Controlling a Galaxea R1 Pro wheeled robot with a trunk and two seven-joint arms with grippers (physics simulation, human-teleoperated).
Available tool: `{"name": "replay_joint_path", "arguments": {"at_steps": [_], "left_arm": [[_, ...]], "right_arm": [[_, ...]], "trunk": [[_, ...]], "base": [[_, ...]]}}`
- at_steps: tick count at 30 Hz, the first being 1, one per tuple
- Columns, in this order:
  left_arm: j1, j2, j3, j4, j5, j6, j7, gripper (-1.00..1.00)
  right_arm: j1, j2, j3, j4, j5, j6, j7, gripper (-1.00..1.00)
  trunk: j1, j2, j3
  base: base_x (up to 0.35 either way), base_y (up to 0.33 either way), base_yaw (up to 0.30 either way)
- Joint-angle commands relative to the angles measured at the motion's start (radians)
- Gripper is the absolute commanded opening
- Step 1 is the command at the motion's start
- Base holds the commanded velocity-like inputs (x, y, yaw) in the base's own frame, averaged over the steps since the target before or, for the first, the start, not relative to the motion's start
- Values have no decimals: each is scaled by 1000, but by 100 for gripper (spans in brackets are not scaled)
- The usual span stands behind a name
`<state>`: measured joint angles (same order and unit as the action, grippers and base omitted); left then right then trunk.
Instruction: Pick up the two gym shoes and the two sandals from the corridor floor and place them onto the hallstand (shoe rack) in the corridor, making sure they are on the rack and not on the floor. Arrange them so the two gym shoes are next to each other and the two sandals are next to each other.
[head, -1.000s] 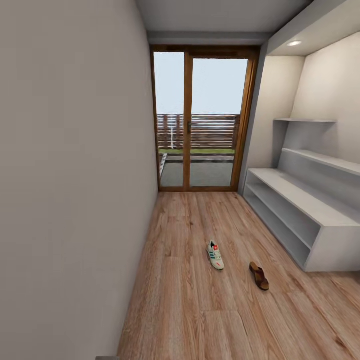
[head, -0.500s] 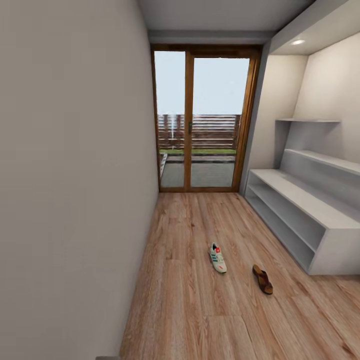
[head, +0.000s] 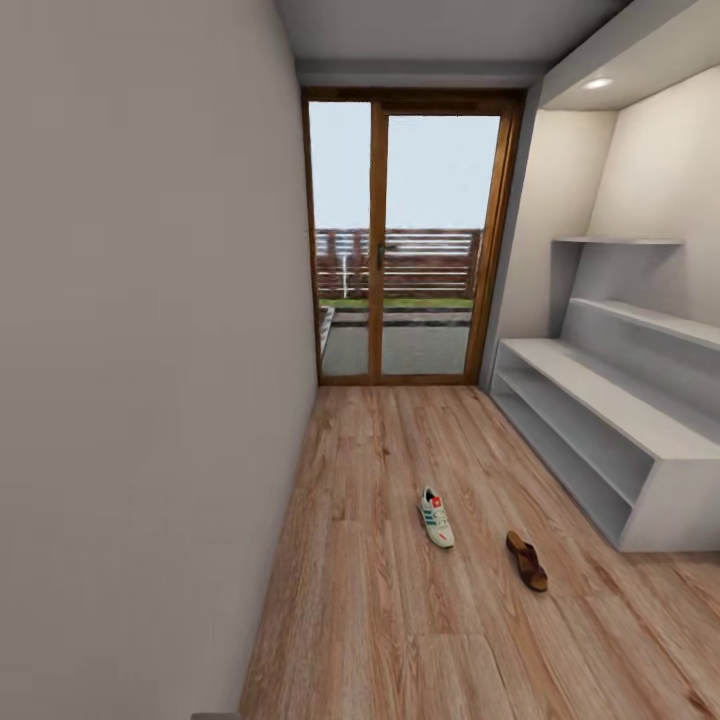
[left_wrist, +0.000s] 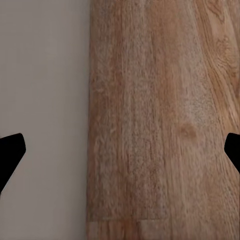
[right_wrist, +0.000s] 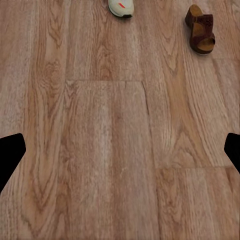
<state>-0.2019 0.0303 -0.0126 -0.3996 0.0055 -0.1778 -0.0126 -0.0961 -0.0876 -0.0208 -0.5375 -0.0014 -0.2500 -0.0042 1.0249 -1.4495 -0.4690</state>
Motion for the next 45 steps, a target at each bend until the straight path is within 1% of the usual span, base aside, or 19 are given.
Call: {"name": "replay_joint_path", "arguments": {"at_steps": [1,11,45], "left_arm": [[-1,0,-1,1,1,-3,-1,100],[-1,0,-1,1,1,-3,-1,100],[-1,0,-1,4,1,-3,-3,100]], "right_arm": [[-1,0,-1,1,0,-3,0,100],[-1,0,-1,1,0,-3,0,100],[-1,0,-1,1,0,-3,0,100]], "trunk": [[0,0,-1],[0,0,-1],[0,0,-1]], "base": [[139,0,0],[254,0,0],[335,-10,0]]}}
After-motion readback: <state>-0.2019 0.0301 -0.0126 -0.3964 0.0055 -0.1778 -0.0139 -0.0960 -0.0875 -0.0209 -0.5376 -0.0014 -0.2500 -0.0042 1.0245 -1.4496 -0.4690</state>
